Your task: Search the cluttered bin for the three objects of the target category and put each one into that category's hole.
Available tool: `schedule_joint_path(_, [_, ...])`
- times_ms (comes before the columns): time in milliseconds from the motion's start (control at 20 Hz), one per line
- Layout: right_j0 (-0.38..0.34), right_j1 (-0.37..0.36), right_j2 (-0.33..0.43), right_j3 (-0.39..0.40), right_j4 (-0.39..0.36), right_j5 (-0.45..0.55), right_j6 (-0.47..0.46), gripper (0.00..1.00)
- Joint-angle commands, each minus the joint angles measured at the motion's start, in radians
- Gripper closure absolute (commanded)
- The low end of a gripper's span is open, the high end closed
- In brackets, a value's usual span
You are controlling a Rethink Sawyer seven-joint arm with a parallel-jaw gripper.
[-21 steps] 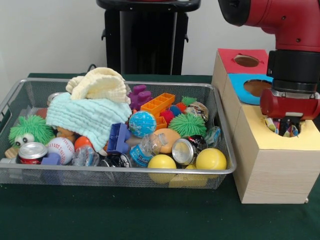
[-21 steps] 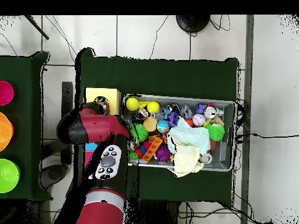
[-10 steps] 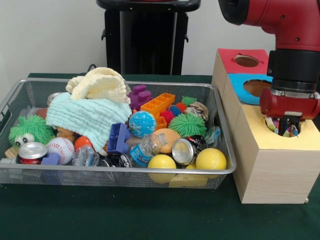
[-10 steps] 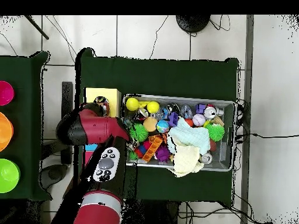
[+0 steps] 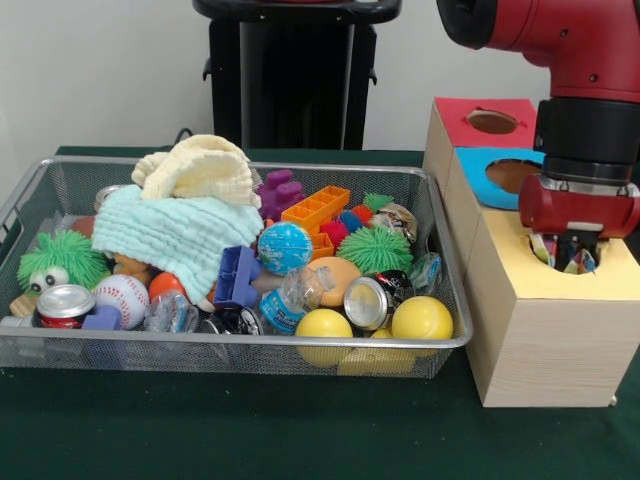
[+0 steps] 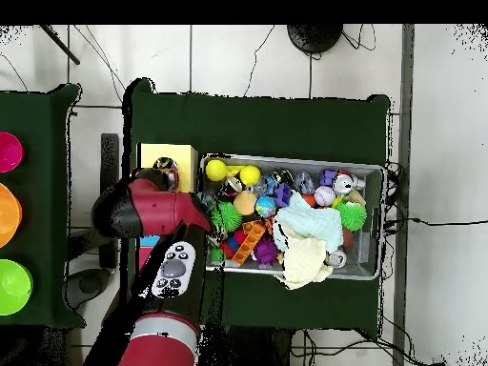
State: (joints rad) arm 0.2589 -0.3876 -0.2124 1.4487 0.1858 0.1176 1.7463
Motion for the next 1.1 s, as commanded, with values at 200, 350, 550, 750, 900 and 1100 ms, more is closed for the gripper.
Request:
schedule_joint_path(200, [0.012, 0.050, 0.030, 0.125, 0.025, 0.225, 0.184, 1.00])
schedule_joint_path(350, [0.012, 0.038, 0.027, 0.125, 0.024, 0.250, 0.179, 1.00])
schedule_joint_path(550, [0.020, 0.021, 0.019, 0.127, 0.023, 0.287, 0.177, 1.00])
schedule_joint_path(750, [0.026, 0.005, 0.010, 0.123, 0.023, 0.331, 0.174, 1.00])
schedule_joint_path(900, [0.028, -0.005, 0.007, 0.121, 0.022, 0.358, 0.172, 1.00])
schedule_joint_path(1100, [0.034, -0.015, 0.001, 0.112, 0.018, 0.395, 0.171, 1.00])
